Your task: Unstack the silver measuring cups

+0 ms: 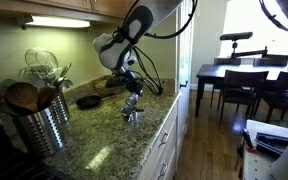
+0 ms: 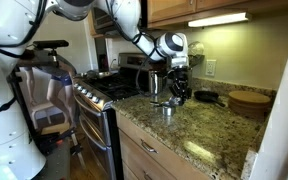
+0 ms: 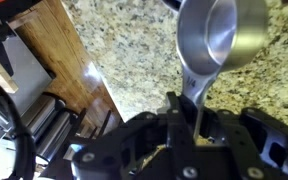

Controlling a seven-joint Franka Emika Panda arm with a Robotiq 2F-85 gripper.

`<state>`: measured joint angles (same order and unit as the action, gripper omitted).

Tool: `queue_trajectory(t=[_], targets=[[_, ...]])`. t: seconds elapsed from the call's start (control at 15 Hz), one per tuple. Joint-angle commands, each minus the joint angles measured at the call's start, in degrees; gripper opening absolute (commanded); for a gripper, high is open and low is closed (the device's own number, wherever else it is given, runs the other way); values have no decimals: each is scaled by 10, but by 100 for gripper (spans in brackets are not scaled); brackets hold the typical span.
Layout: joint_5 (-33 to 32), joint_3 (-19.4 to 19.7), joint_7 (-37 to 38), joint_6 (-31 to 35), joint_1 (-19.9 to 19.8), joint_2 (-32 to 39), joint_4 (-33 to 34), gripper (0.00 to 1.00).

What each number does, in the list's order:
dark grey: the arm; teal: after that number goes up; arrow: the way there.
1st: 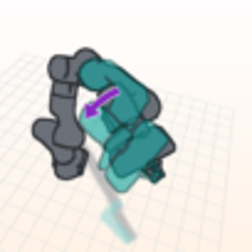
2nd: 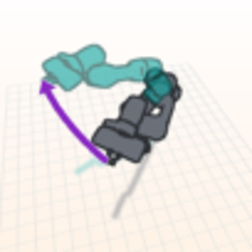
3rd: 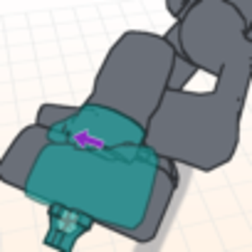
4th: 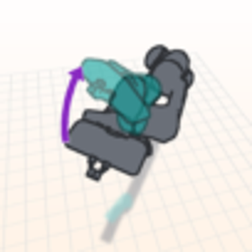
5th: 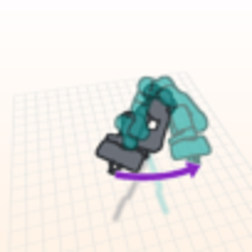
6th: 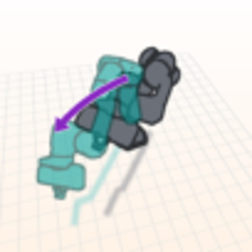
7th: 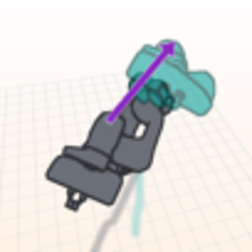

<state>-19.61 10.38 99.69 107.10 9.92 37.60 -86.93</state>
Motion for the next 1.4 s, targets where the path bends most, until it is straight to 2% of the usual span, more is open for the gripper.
queue_trajectory(t=[0.0, 0.53, 0.87, 1.33], targets=[[-3, 0, 28, -7, -4, -48, -58, 1], [-2, 0, 73, -17, -13, -74, -116, 1], [-10, 5, 94, -39, -18, -80, -129, 1], [-5, 7, 116, -35, -37, -71, -131, 1]])
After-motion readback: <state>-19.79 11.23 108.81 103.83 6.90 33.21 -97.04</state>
